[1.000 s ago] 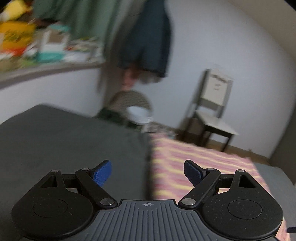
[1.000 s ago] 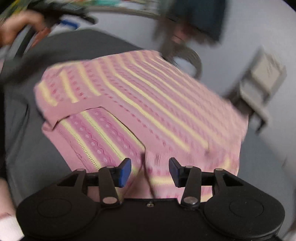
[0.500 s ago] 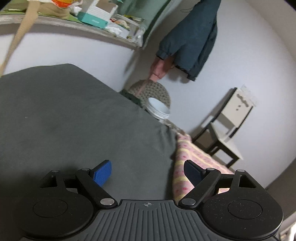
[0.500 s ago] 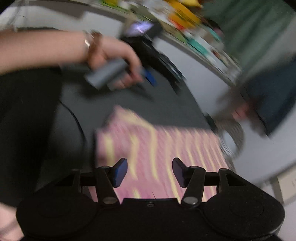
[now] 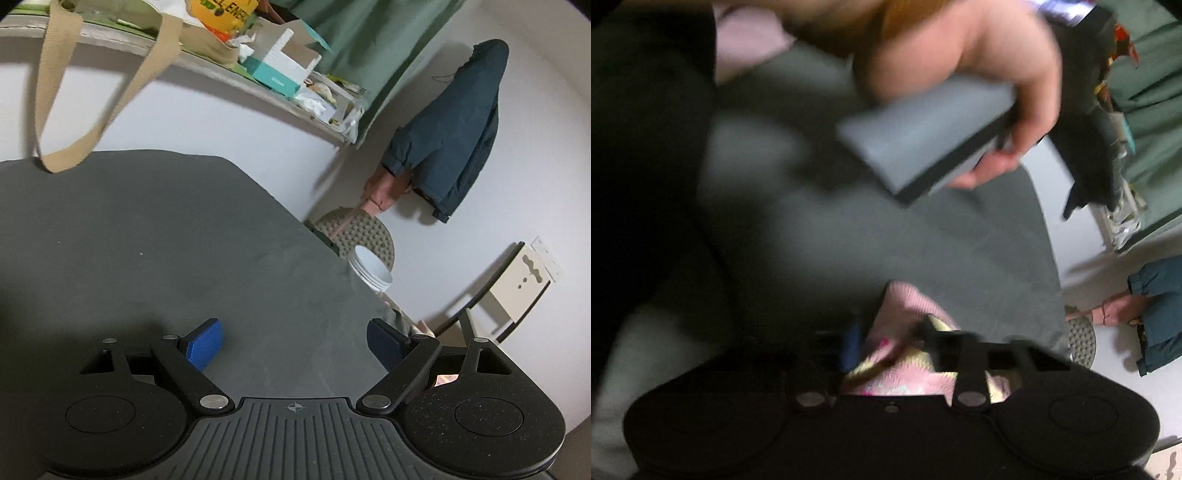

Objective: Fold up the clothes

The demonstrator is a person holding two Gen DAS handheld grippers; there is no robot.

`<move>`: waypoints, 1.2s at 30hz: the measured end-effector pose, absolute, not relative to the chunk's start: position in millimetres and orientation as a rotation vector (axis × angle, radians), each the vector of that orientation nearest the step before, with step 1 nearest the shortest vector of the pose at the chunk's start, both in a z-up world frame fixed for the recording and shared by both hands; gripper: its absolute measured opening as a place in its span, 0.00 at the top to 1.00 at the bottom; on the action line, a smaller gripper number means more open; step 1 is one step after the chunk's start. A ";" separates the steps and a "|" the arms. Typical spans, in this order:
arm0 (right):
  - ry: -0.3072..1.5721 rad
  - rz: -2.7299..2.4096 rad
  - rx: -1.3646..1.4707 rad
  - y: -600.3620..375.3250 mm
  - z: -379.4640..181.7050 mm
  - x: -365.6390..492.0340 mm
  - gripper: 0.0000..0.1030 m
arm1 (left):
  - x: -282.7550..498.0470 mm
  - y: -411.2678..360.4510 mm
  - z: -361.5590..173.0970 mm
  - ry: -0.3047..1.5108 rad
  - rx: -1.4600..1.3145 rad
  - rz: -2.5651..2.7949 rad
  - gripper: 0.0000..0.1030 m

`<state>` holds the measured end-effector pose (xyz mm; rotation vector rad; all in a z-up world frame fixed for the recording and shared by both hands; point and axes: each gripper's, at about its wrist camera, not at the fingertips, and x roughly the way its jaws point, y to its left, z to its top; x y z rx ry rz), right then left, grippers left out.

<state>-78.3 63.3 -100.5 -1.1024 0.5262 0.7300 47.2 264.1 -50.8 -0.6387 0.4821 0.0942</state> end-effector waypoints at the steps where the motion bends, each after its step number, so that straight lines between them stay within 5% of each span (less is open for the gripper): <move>1: 0.533 0.723 -1.063 58.9 -100.3 -73.5 0.90 | 43.0 265.5 -51.2 0.483 -0.639 0.089 0.17; 7: 0.515 0.413 -0.146 -76.8 -17.7 -50.5 0.91 | 46.6 265.9 -48.6 0.484 -0.673 0.069 0.17; 10: 0.641 0.183 0.375 -188.5 -21.9 -49.8 0.91 | 44.8 263.9 -47.2 0.476 -0.683 0.056 0.17; 13: 0.787 -0.009 0.575 -252.3 -60.3 -56.6 0.90 | 47.3 256.9 -46.3 0.481 -0.675 0.033 0.17; 17: 0.837 -0.066 0.614 -267.0 -86.7 -72.3 0.80 | 49.9 247.6 -45.5 0.498 -0.651 -0.001 0.17; 20: 0.764 -0.050 0.598 -256.3 -77.0 -76.2 0.62 | 50.0 243.7 -43.7 0.504 -0.636 -0.008 0.17; 26: 0.649 0.052 0.309 -237.0 -37.8 -61.2 0.62 | 54.0 228.7 -40.1 0.515 -0.569 -0.068 0.17; 34: 0.897 0.106 -0.018 -212.0 -50.0 -14.7 0.62 | 61.7 223.9 -38.9 0.540 -0.550 -0.094 0.17; 36: 0.902 0.105 0.008 -215.1 -57.4 -13.0 0.74 | 62.5 225.3 -39.1 0.542 -0.553 -0.088 0.17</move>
